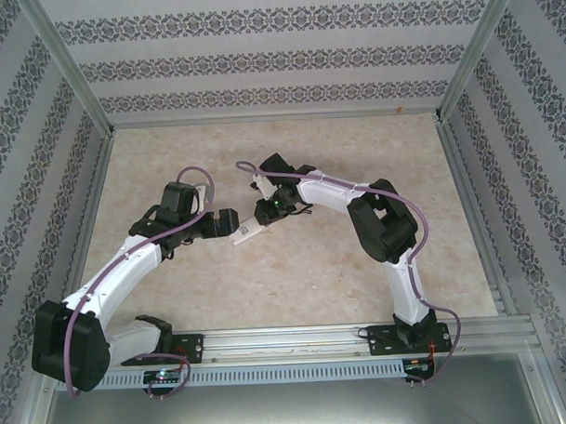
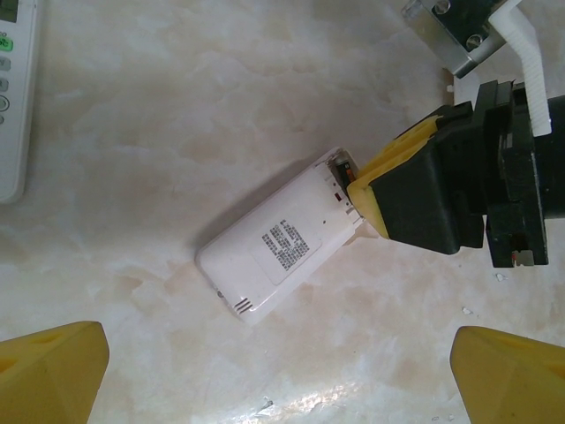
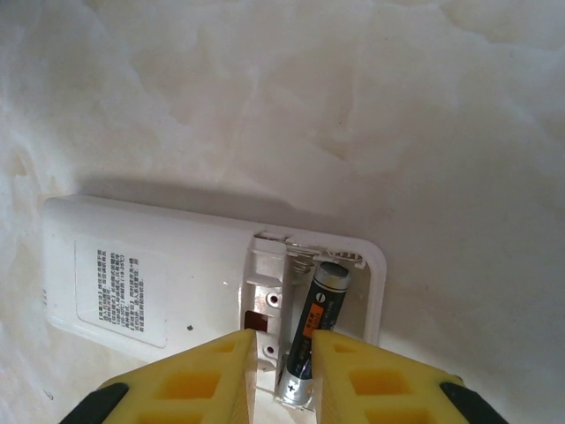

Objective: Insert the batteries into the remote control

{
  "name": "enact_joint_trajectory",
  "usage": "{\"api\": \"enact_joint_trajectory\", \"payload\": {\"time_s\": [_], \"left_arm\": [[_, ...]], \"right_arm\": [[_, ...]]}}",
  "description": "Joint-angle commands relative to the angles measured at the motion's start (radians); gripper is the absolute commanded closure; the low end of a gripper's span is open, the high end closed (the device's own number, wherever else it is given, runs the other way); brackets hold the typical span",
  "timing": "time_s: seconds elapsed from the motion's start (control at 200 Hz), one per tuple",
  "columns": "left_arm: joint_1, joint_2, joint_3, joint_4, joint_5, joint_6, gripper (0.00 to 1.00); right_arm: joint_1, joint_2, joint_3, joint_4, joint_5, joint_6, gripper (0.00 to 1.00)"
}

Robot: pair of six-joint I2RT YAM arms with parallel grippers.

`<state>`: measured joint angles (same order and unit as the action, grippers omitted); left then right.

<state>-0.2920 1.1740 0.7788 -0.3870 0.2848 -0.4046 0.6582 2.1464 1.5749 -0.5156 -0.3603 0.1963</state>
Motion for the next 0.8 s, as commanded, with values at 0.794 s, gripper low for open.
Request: {"api": "enact_joint_trajectory", "payload": {"time_s": [0.794], "left_arm": [[0.015, 0.01, -0.004, 0.011, -0.009, -0.003, 0.0]], "right_arm": [[0.038, -0.025, 0.034, -0.06, 0.207, -0.02, 0.84]]}}
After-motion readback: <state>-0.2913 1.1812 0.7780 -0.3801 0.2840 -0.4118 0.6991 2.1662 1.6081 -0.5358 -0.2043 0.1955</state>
